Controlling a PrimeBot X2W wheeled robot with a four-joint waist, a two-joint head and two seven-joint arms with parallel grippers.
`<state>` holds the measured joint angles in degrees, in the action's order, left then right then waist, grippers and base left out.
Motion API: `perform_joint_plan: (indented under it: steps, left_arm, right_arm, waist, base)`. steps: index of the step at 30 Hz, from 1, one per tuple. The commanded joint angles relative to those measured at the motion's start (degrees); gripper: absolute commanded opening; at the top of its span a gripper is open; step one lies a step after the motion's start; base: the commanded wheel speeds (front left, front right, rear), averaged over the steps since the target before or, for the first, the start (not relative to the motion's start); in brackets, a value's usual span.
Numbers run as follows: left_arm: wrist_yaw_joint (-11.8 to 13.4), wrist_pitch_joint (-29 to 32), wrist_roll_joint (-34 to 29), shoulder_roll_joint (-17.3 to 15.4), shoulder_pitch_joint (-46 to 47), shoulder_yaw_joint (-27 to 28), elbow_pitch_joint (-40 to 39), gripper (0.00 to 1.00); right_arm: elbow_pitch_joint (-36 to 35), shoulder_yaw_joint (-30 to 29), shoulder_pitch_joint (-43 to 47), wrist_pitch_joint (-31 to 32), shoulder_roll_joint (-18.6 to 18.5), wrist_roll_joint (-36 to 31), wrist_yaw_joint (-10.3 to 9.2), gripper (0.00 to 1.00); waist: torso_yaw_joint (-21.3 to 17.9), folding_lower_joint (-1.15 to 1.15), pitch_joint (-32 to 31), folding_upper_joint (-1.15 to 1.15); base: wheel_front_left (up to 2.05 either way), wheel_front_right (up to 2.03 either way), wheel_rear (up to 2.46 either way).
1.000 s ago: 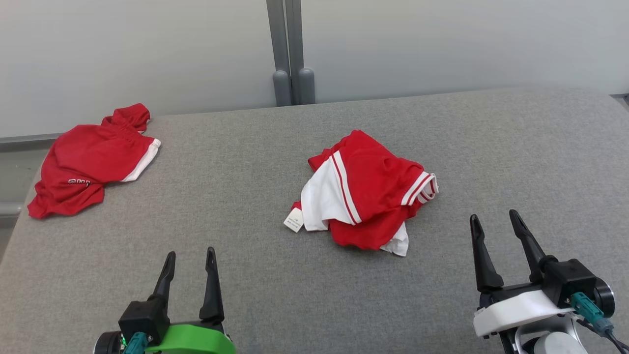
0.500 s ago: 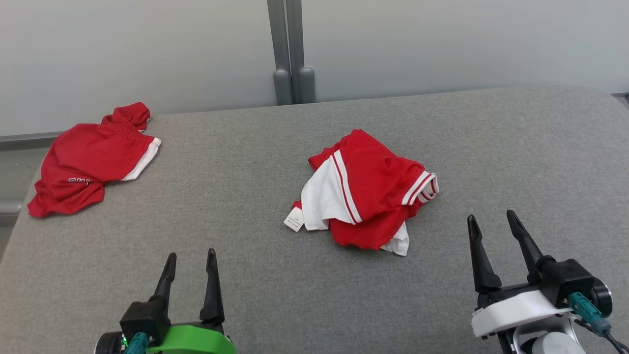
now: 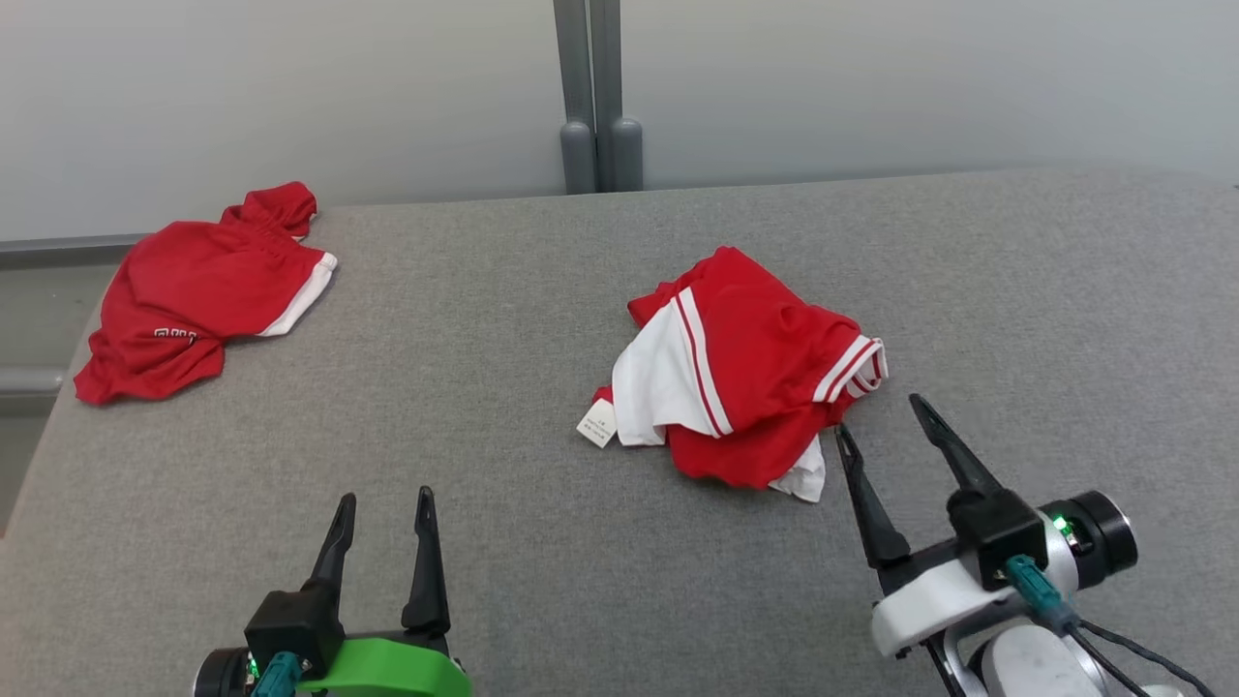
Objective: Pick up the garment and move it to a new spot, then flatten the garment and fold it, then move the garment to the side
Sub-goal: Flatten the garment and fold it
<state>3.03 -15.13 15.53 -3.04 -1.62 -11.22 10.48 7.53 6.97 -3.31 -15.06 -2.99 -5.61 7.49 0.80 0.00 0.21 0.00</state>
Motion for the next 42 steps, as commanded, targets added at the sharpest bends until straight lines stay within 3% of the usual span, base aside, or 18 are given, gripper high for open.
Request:
perform_joint_plan:
  steps: [1,12,25,26,27,28,29,32,42]
  left_arm:
    - [-0.18,-0.03,0.03,0.02,0.97,-0.13,-0.26,1.0]
    - [0.66,-0.03,1.34,0.11,3.59,-1.11,-1.05,1.0]
    - [1.34,-0.03,2.1,0.12,5.0,-1.87,-0.88,1.0]
    - [1.37,-0.03,2.1,0.12,5.03,-1.89,-0.86,1.0]
    - [1.4,-0.03,2.09,0.12,5.06,-1.92,-0.83,1.0]
    - [1.47,-0.03,2.09,0.12,5.1,-1.96,-0.81,1.0]
    - [1.47,-0.03,2.08,0.12,5.11,-1.95,-0.79,1.0]
    - [1.58,-0.03,2.04,0.12,5.06,-1.96,-0.71,1.0]
    - [1.25,-0.03,2.03,0.12,4.89,-2.12,-0.24,1.0]
  right_arm:
    - [1.56,0.65,-1.9,-0.18,-1.05,-1.98,0.0,1.0]
    - [16.57,4.34,-12.83,-0.18,-5.13,-15.33,-0.01,1.0]
    - [23.12,5.99,-19.37,-0.18,-5.45,-17.2,-0.01,1.0]
    - [23.65,6.05,-19.71,-0.18,-5.38,-17.27,-0.01,0.94]
    - [23.97,6.13,-20.02,-0.18,-5.35,-17.15,-0.01,0.78]
    - [24.14,6.36,-20.41,-0.18,-5.33,-16.75,-0.01,0.47]
    - [24.26,6.52,-20.62,-0.18,-5.38,-16.46,-0.01,0.42]
    - [24.67,7.21,-21.19,-0.18,-5.63,-15.48,-0.01,0.0]
    - [25.27,8.63,-23.15,-0.18,-6.66,-12.87,-0.01,0.0]
  waist:
    - [1.12,0.0,1.19,0.0]
    - [6.4,0.0,6.68,0.0]
    - [8.38,0.0,9.41,0.0]
    - [8.33,0.0,9.42,0.0]
    - [8.27,0.0,9.43,0.0]
    - [8.2,0.0,9.43,0.0]
    - [8.13,0.0,9.41,0.0]
    - [7.78,0.0,9.34,0.0]
    - [7.08,0.0,8.6,0.0]
  base:
    - [0.0,0.0,0.0]
    - [0.0,0.0,0.0]
    - [0.0,0.0,0.0]
    - [0.0,0.0,0.0]
    - [0.0,0.0,0.0]
    - [0.0,0.0,0.0]
    - [0.0,0.0,0.0]
    - [0.0,0.0,0.0]
    - [0.0,0.0,0.0]
